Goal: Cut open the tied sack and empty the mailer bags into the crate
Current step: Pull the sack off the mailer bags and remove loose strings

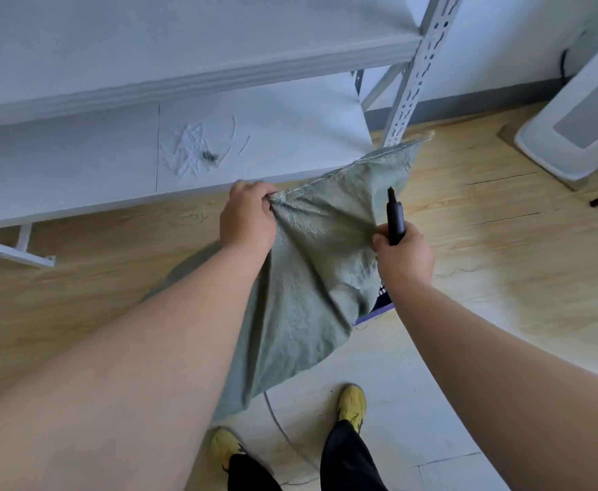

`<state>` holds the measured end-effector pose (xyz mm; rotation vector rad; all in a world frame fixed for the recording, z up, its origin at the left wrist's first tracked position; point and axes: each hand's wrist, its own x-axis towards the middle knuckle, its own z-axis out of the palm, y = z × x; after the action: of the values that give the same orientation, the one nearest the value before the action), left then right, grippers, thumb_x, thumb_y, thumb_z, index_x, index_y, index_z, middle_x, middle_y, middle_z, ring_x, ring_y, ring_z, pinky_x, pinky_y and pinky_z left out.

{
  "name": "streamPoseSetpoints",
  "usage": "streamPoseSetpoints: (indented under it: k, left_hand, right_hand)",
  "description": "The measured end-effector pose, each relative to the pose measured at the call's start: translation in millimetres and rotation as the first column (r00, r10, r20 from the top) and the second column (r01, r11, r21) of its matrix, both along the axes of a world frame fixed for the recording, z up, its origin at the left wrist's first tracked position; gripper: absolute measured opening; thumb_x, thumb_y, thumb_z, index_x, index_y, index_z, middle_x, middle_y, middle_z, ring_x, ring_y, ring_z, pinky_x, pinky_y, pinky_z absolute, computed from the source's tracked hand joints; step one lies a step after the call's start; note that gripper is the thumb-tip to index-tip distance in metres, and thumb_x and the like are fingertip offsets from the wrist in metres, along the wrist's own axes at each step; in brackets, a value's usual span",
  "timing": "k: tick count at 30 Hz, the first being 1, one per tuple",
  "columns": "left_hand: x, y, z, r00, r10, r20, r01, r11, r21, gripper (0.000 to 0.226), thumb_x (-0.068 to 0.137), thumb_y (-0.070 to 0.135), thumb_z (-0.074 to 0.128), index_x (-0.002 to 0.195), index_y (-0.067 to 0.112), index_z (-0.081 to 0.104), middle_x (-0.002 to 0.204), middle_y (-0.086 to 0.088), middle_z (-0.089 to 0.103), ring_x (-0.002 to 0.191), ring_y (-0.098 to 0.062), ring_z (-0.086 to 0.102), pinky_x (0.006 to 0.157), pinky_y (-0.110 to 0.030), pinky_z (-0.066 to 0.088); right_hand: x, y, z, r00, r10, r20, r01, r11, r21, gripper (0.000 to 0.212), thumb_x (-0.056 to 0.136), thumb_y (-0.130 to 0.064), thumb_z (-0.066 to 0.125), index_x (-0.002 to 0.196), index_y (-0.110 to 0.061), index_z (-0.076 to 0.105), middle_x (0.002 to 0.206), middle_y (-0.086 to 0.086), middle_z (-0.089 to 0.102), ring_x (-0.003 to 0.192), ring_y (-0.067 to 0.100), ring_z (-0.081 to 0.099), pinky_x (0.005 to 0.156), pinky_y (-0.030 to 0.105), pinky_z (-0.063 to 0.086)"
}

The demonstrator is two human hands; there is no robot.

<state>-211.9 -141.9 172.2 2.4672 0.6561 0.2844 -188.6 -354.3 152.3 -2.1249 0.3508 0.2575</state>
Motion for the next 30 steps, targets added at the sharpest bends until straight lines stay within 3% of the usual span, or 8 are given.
streamPoseSetpoints:
  k: [5,8,10,13,18,23,26,30]
  left_hand:
    - [13.4,-45.6,18.4,0.973,-0.232,0.012,0.233,0.971,-0.06,0.034,0.09,0.001,0.045,0.103,0.019,0.07,0.108,-0.005,0.055,0.097,-0.028,0.058,0.084,-0.031,0.046]
    - [15.4,-68.1,33.2,0.955,-0.297,0.011,0.297,0.952,-0.076,0.032,0.091,0.004,0.046,0.102,0.025,0.068,0.108,-0.001,0.056,0.1,-0.025,0.058,0.086,-0.032,0.045]
    - [12.4,-77.7,40.9,0.945,-0.327,0.003,0.327,0.942,-0.072,0.027,0.09,0.006,0.048,0.104,0.023,0.063,0.109,0.0,0.057,0.1,-0.024,0.058,0.086,-0.033,0.045]
    - [2.1,-81.5,49.0,0.957,-0.284,0.065,0.291,0.942,-0.166,0.022,0.089,0.009,0.055,0.105,0.024,0.053,0.099,0.006,0.059,0.09,-0.019,0.06,0.08,-0.031,0.047]
    - [-37.7,-49.9,39.5,0.957,-0.209,-0.2,0.149,0.949,-0.279,0.052,0.077,0.028,0.077,0.12,0.03,0.048,0.113,0.006,0.058,0.102,-0.016,0.059,0.091,-0.038,0.048]
    - [-108.7,-12.9,9.9,0.627,-0.016,-0.778,0.108,0.992,0.067,0.081,0.068,0.046,0.08,0.136,0.028,0.039,0.141,-0.001,0.043,0.131,-0.027,0.039,0.104,-0.046,0.035]
    - [-136.0,-7.3,-7.7,0.497,0.076,-0.865,0.127,0.979,0.159,0.092,0.071,0.042,0.077,0.145,0.027,0.025,0.147,-0.002,0.032,0.137,-0.026,0.027,0.11,-0.061,0.019]
    - [-149.2,0.9,-23.2,0.49,0.209,-0.846,0.123,0.944,0.305,0.095,0.078,0.02,0.073,0.148,0.027,0.009,0.149,-0.006,0.023,0.137,-0.029,0.021,0.107,-0.066,0.02]
  right_hand:
    - [17.3,-4.3,30.5,0.931,0.191,0.31,-0.187,0.981,-0.043,0.042,0.086,-0.017,0.063,0.126,-0.03,0.057,0.135,-0.016,0.05,0.103,-0.001,0.051,0.081,0.014,0.037]
    - [24.7,-1.2,46.4,0.838,0.455,0.302,-0.441,0.89,-0.117,0.053,0.086,-0.012,0.063,0.133,-0.034,0.051,0.148,-0.018,0.038,0.118,-0.001,0.045,0.088,0.017,0.031]
    - [30.4,-1.8,51.7,0.812,0.537,0.231,-0.518,0.844,-0.14,0.048,0.087,-0.013,0.061,0.13,-0.032,0.054,0.144,-0.012,0.045,0.12,0.01,0.048,0.086,0.022,0.035]
    - [36.0,1.2,59.6,0.805,0.578,0.137,-0.563,0.816,-0.134,0.021,0.085,-0.019,0.064,0.105,-0.023,0.061,0.093,-0.001,0.063,0.094,0.028,0.061,0.071,0.033,0.044]
    - [24.7,3.3,54.3,0.957,0.261,0.127,-0.272,0.958,0.085,0.01,0.084,-0.017,0.065,0.085,-0.02,0.055,0.076,0.002,0.063,0.08,0.029,0.064,0.07,0.043,0.052]
    - [30.7,-2.0,58.7,0.992,0.127,0.027,-0.129,0.985,0.117,0.008,0.084,-0.021,0.064,0.088,-0.016,0.059,0.087,0.011,0.068,0.084,0.031,0.067,0.074,0.048,0.056]
    - [33.3,-3.0,60.0,0.996,0.084,0.023,-0.086,0.991,0.106,0.008,0.084,-0.023,0.062,0.091,-0.019,0.062,0.087,0.008,0.07,0.082,0.028,0.068,0.069,0.045,0.057]
    - [33.1,0.0,59.3,0.999,0.028,0.015,-0.029,0.995,0.094,0.007,0.085,-0.026,0.061,0.089,-0.021,0.06,0.089,0.006,0.07,0.084,0.025,0.068,0.065,0.045,0.057]
